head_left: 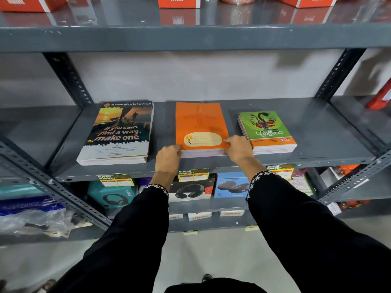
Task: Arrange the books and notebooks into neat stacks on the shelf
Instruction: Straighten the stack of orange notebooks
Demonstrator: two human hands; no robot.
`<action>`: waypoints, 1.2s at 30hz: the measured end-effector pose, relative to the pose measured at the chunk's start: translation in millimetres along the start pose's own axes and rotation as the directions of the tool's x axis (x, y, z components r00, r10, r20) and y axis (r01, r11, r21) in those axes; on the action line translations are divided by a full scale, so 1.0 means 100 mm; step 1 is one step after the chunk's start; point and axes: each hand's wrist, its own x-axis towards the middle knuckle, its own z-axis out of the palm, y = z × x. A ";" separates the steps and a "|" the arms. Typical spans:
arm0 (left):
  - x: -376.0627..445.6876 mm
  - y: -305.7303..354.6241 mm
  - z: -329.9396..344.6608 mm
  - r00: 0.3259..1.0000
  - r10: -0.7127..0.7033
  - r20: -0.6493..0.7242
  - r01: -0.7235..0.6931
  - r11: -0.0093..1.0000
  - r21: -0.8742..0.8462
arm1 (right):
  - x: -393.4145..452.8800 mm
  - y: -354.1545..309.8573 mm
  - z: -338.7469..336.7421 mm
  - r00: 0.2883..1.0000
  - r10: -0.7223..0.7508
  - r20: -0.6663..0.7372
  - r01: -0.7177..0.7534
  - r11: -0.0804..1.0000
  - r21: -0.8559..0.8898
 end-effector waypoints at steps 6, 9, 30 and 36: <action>0.00 0.01 0.00 1.000 0.008 0.001 -0.008 1.000 0.005 | -0.01 0.01 0.04 0.999 -0.021 -0.040 0.019 0.999 -0.041; 0.01 0.01 0.00 1.000 0.009 -0.006 -0.009 1.000 0.008 | -0.01 0.01 0.04 0.999 -0.019 -0.048 0.017 0.999 -0.046; 0.02 -0.02 0.01 0.999 0.042 0.030 -0.046 0.991 0.123 | -0.04 0.00 0.02 1.000 -0.020 -0.024 0.020 1.000 0.003; -0.03 -0.21 -0.09 0.994 0.105 -0.015 -0.103 0.987 0.124 | -0.15 -0.18 0.15 0.997 -0.037 -0.073 0.034 0.999 -0.038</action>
